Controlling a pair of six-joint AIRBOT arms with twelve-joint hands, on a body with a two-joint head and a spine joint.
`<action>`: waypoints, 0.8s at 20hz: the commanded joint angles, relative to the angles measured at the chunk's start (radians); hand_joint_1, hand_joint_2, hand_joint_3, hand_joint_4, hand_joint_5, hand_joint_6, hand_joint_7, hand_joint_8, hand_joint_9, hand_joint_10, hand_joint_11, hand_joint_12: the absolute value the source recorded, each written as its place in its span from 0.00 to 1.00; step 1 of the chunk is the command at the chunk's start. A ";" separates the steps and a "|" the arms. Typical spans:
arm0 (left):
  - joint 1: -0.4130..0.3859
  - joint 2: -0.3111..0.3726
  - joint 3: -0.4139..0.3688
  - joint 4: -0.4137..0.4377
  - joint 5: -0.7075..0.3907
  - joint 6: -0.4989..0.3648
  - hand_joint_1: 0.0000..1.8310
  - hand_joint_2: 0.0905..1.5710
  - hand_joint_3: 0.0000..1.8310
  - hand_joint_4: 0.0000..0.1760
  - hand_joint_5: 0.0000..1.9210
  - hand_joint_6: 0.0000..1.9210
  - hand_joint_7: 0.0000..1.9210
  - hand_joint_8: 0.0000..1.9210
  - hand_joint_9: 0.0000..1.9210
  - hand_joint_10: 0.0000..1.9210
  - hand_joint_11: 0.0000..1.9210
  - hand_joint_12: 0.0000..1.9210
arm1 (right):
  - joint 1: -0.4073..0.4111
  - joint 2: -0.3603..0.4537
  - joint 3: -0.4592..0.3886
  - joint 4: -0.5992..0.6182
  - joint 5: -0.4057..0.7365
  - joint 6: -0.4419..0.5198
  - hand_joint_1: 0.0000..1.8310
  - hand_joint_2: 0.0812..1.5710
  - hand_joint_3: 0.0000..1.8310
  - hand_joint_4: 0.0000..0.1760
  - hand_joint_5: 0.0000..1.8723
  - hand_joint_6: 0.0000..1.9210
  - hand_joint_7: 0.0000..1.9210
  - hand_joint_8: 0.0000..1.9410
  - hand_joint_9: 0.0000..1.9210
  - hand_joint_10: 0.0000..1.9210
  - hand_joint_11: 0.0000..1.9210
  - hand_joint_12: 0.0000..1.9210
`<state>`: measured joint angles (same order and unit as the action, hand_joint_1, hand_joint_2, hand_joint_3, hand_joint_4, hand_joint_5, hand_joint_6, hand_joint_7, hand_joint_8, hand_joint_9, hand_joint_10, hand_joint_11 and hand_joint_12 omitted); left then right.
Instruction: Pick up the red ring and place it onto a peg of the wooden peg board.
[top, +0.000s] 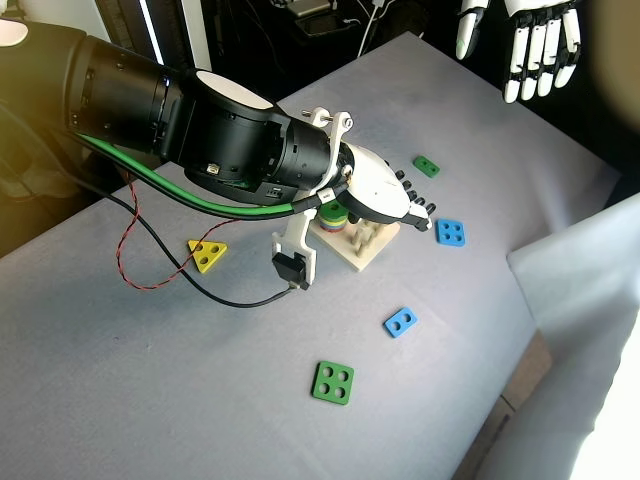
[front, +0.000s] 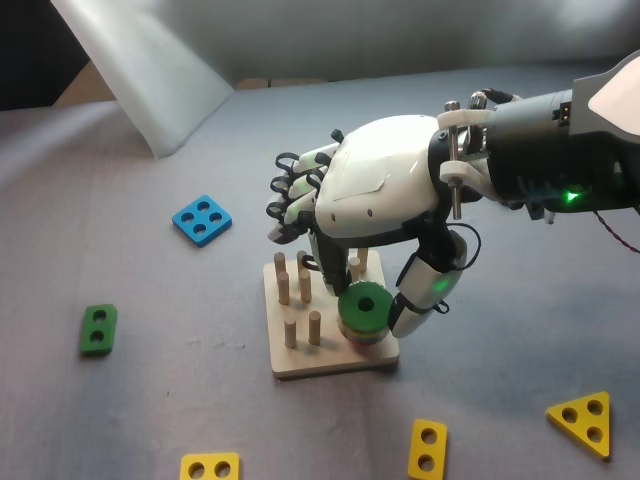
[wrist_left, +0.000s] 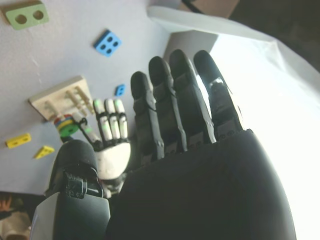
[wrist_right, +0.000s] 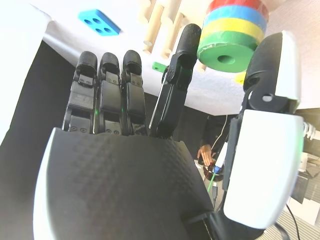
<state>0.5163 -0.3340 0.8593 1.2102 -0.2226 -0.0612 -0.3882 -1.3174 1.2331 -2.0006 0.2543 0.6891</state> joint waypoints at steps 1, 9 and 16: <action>-0.006 0.005 0.006 -0.019 -0.018 -0.001 0.00 0.81 0.00 0.00 0.27 0.00 0.26 0.00 0.21 0.00 0.00 0.41 | 0.020 -0.004 0.002 0.021 -0.027 -0.005 0.55 0.55 0.00 0.36 0.60 0.13 0.13 0.00 0.05 0.00 0.00 0.01; -0.005 0.006 0.006 -0.019 -0.018 -0.001 0.00 0.80 0.00 0.00 0.27 0.00 0.26 0.00 0.21 0.00 0.00 0.41 | 0.035 -0.004 0.002 0.019 -0.027 -0.019 0.44 0.46 0.00 0.42 0.53 0.00 0.15 0.00 0.06 0.00 0.00 0.00; -0.005 0.007 0.006 -0.019 -0.018 -0.001 0.00 0.80 0.00 0.00 0.27 0.00 0.26 0.00 0.21 0.00 0.00 0.41 | 0.058 0.002 0.002 0.009 -0.022 -0.019 0.18 0.48 0.00 0.95 0.06 0.00 0.00 0.00 0.00 0.00 0.00 0.00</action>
<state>0.5163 -0.3340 0.8593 1.2102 -0.2230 -0.0608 -0.3420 -1.3159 1.2331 -2.0121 0.2611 0.6739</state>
